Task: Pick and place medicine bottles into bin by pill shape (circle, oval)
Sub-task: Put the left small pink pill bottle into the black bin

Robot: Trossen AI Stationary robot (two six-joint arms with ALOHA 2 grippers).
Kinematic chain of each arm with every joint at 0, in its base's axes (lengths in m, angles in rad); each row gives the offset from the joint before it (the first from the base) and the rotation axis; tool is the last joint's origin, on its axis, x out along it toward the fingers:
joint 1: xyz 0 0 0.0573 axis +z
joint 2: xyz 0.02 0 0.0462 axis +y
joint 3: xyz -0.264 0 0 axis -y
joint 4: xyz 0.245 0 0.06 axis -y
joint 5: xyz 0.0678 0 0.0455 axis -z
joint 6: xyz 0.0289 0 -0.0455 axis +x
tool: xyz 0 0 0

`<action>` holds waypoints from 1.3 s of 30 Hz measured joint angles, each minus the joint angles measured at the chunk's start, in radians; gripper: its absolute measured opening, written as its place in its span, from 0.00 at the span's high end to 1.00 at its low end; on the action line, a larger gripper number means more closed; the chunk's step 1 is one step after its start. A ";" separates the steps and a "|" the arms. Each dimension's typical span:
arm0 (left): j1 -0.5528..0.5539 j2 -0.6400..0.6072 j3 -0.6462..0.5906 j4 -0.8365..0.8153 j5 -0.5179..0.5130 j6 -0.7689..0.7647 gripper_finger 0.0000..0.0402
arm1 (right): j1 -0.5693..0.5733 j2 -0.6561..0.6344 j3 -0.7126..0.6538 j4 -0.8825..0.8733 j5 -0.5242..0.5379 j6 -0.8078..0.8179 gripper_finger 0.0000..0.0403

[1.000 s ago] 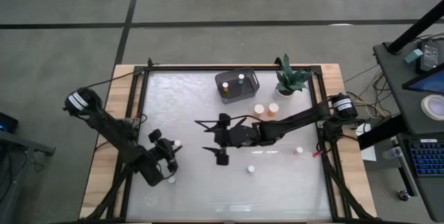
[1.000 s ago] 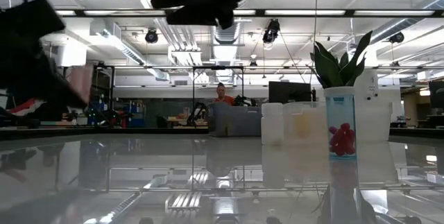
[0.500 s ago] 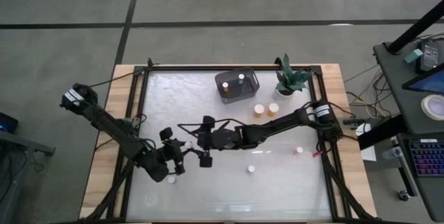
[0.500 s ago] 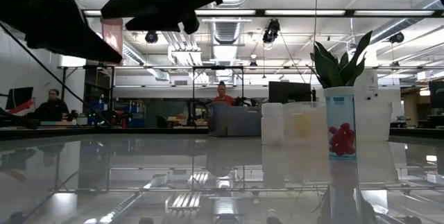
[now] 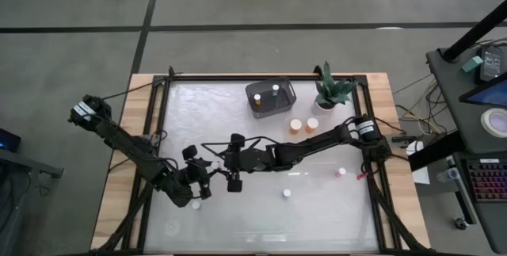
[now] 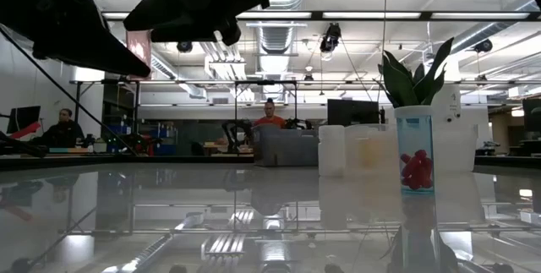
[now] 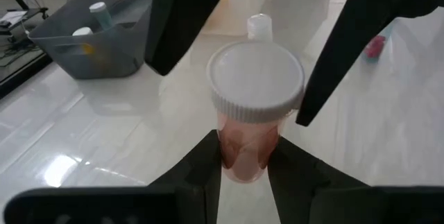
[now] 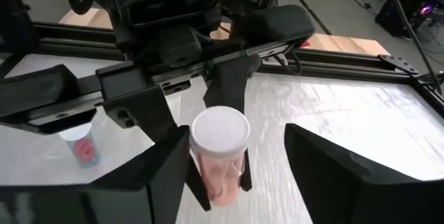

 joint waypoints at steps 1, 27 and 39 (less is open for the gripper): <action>0.001 0.000 0.000 0.000 -0.001 0.000 0.80 | 0.000 0.000 0.000 0.002 0.000 0.000 0.46; 0.001 -0.040 0.000 -0.006 0.003 0.015 0.61 | -0.005 0.002 -0.003 0.000 -0.045 0.006 0.74; 0.001 -0.164 -0.004 -0.010 -0.032 0.273 0.46 | -0.105 -0.097 -0.019 -0.142 0.019 -0.007 0.74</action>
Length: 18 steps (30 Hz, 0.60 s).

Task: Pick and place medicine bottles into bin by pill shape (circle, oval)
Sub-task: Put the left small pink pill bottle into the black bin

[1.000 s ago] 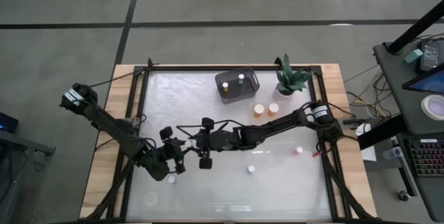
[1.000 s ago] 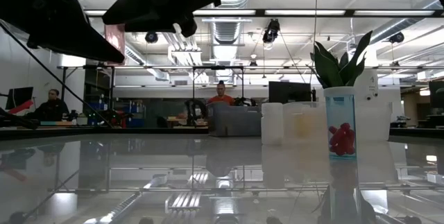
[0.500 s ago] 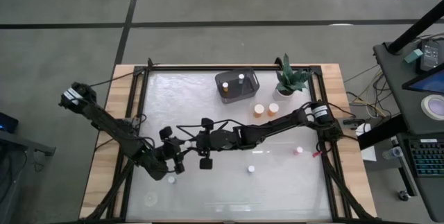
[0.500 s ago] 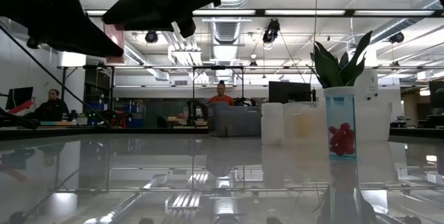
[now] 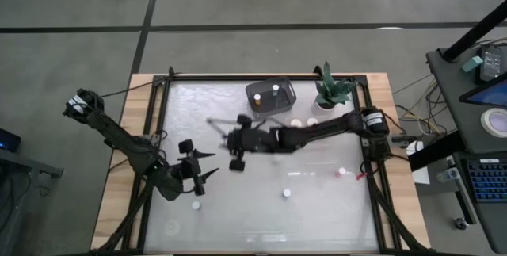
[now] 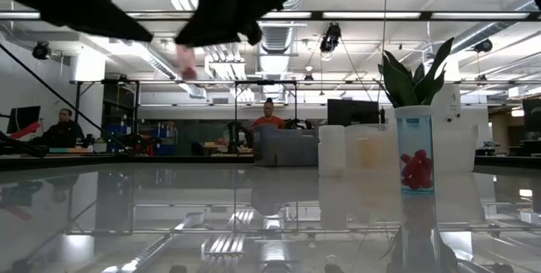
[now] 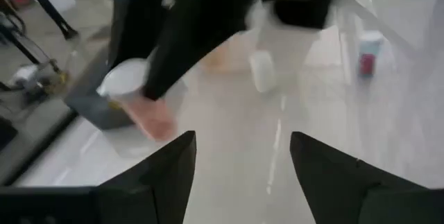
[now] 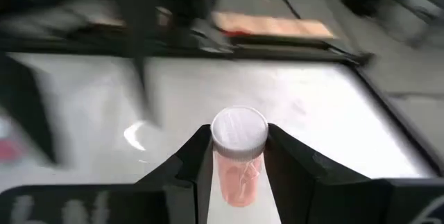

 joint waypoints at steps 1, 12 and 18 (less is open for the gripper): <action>0.001 -0.015 -0.001 0.002 -0.015 0.017 0.46 | -0.016 -0.008 -0.002 -0.010 0.003 0.000 0.74; 0.028 -0.163 0.003 0.080 -0.129 0.322 0.45 | -0.211 -0.037 -0.013 -0.123 0.049 0.022 0.74; 0.079 -0.221 0.001 0.315 -0.131 0.694 0.45 | -0.322 -0.039 -0.022 -0.208 0.114 0.092 0.74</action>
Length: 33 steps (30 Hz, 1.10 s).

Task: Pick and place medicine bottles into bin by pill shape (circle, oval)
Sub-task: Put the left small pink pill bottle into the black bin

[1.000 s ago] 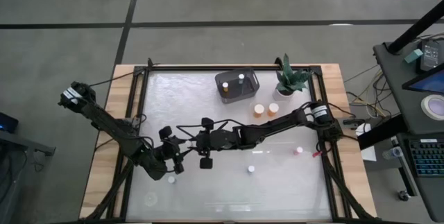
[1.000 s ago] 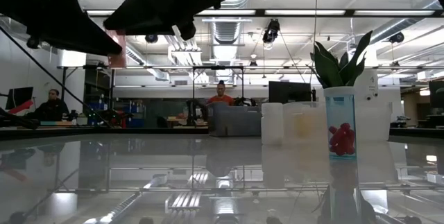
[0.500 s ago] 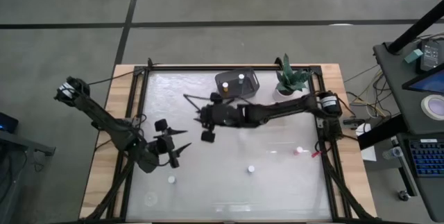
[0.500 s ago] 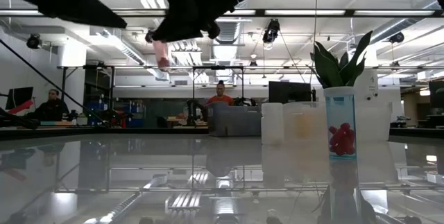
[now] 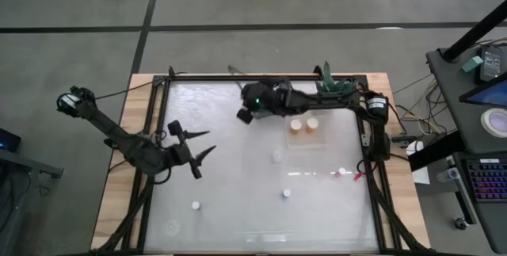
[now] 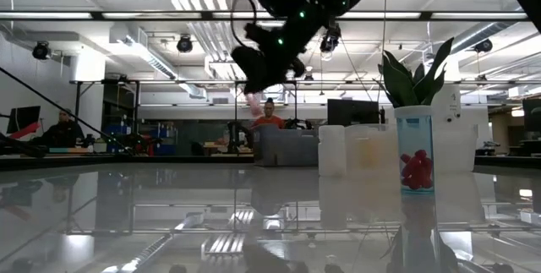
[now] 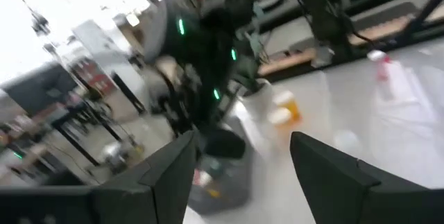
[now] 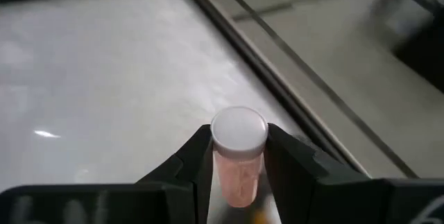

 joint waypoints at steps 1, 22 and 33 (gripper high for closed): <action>0.009 -0.008 0.000 0.035 0.000 0.056 0.45 | -0.016 -0.001 -0.001 -0.018 0.008 0.017 0.74; 0.144 -0.080 -0.063 0.158 0.016 0.283 0.45 | -0.095 -0.127 -0.368 0.266 0.144 0.326 0.74; 0.150 -0.094 -0.071 0.158 0.017 0.315 0.45 | -0.094 -0.125 -0.488 0.431 0.218 0.457 0.74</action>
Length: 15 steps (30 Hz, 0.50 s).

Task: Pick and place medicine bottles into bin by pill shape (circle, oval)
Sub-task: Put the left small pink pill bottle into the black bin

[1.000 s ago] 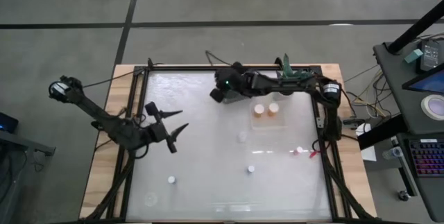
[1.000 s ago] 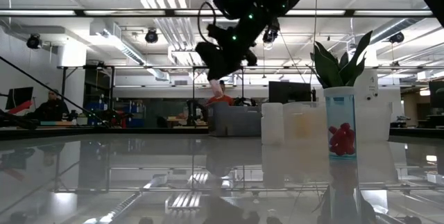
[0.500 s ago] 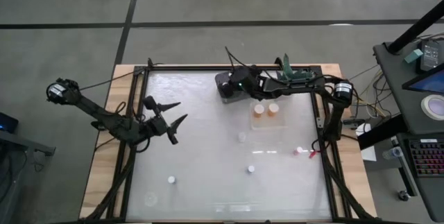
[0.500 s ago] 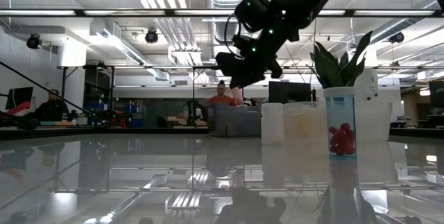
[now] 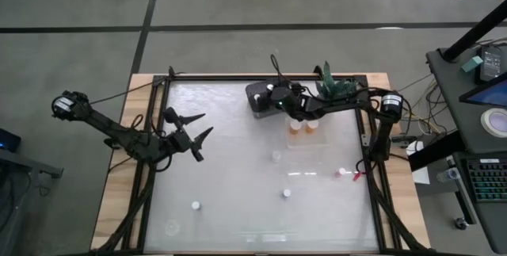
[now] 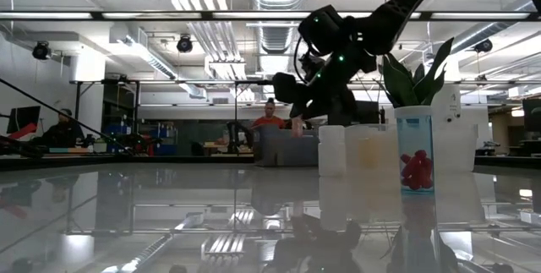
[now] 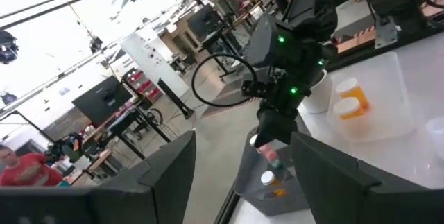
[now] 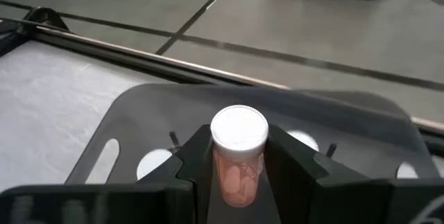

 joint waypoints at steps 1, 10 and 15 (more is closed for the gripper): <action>0.000 0.000 0.000 0.000 0.000 0.001 0.45 | 0.000 0.000 -0.006 0.007 0.000 0.011 0.74; 0.000 0.000 0.000 0.000 0.000 0.019 0.45 | 0.014 0.000 -0.016 0.038 -0.001 0.028 0.74; 0.000 -0.001 0.000 0.001 0.000 0.019 0.45 | 0.018 0.012 -0.016 0.077 0.000 0.009 0.74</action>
